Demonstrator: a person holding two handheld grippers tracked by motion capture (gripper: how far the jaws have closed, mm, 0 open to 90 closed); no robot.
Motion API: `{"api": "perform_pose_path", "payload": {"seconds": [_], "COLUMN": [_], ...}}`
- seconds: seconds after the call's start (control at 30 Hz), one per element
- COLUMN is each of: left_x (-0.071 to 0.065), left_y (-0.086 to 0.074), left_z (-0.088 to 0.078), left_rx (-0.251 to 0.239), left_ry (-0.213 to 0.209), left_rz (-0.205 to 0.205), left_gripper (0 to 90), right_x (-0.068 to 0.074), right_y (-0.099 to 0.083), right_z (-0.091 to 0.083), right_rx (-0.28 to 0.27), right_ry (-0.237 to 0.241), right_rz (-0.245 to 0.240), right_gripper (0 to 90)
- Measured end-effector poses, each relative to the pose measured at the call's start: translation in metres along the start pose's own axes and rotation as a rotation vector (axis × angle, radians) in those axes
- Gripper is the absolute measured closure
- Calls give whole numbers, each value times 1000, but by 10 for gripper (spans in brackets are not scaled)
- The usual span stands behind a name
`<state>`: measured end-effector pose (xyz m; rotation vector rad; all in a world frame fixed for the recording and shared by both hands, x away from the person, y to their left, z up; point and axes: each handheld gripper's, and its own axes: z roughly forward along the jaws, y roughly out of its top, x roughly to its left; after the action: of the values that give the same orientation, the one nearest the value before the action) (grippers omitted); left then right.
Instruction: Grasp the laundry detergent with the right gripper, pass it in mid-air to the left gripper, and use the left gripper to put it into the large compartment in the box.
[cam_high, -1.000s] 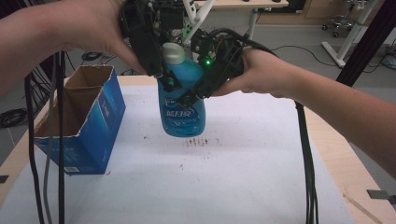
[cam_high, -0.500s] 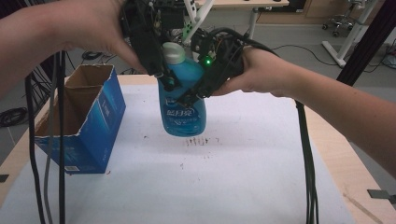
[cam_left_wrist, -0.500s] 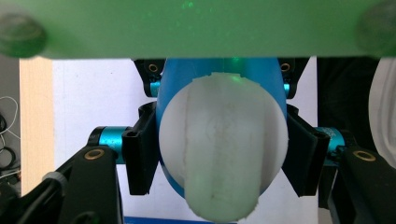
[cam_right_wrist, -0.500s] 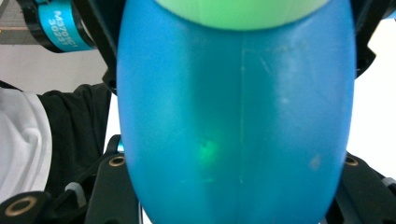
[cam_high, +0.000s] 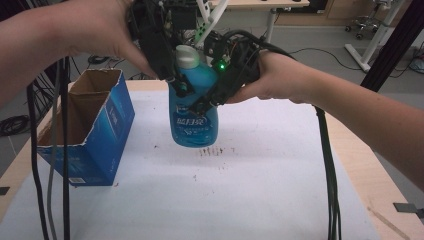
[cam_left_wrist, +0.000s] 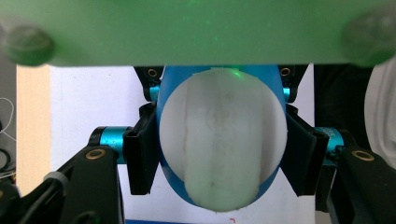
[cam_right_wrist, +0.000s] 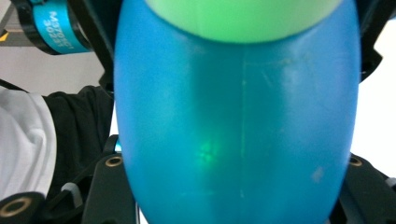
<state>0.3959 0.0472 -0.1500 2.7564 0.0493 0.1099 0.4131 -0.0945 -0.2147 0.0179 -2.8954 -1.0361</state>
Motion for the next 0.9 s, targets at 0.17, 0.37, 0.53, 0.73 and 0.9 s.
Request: {"api": "perform_pose_path", "payload": {"seconds": [0.17,0.37,0.53,0.73,0.9], "left_x": [-1,0,3,7,9], "left_y": [0,-5,-13,-29,-47], "left_z": [0,-3,-11,-24,-38], "left_rx": [10,3,-8,-28,-29], "left_ry": [-2,-4,11,34,69], "left_rz": [1,-25,-61,-128,-187], "left_gripper": [384,384,384,383,384], "right_x": [2,1,-6,-16,-24], "right_y": [0,-5,-17,-39,-62], "right_z": [1,-1,-16,-32,-41], "right_rx": [-8,-36,-50,-38,-6], "right_ry": [-3,8,-28,-63,-96], "right_rz": [9,-2,48,109,177], "right_gripper": [287,211,122,122,122]}}
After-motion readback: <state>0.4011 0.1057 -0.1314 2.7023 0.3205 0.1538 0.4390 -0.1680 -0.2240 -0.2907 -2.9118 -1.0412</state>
